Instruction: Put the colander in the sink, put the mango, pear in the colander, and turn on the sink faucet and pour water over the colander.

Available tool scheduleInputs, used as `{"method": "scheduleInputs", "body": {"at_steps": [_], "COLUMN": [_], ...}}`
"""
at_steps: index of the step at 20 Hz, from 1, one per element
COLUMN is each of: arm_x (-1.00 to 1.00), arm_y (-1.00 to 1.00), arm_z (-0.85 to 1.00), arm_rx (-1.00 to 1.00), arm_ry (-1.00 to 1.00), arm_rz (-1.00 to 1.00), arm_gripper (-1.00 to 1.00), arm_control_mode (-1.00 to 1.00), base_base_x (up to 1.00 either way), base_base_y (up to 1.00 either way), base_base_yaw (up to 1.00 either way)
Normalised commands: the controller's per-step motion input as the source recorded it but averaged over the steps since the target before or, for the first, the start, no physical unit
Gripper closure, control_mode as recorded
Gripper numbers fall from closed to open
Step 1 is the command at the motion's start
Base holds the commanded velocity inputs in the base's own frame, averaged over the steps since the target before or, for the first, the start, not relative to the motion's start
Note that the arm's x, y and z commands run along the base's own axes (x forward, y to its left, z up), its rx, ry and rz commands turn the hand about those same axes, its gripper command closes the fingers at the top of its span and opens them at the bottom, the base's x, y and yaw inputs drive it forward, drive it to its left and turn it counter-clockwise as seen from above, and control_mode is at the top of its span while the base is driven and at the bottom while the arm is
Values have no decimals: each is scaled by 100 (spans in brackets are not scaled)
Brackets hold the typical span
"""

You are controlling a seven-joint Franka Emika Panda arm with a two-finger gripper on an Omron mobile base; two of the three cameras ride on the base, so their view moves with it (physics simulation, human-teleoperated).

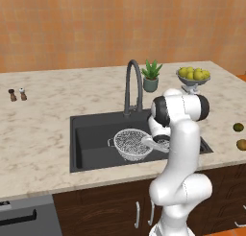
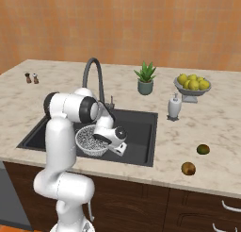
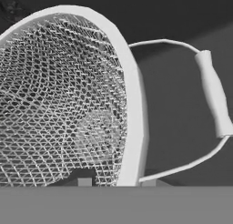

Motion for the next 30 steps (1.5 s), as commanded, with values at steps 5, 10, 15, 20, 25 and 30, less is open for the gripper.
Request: {"method": "scheduleInputs", "body": {"at_steps": [5, 10, 15, 20, 25, 30], "arm_x": [1, -25, -52, -45, -33, -54], "arm_y": [0, -1, -22, -25, -35, -47], "arm_z": [9, 57, 74, 99, 100, 98], "arm_rx": [0, 0, 0, 0, 0, -5], "arm_ry": [0, -4, -1, 3, 7, 0], "arm_rz": [0, 0, -2, -4, -5, -1], "arm_gripper": [-100, -100, -100, -100, -100, -100], "arm_control_mode": [-100, -100, -100, -100, -100, -100], "base_base_x": [0, 0, 0, 0, 0, 0], "base_base_y": [0, 0, 0, 0, 0, 0], "base_base_yaw": [0, 0, 0, 0, 0, 0]}}
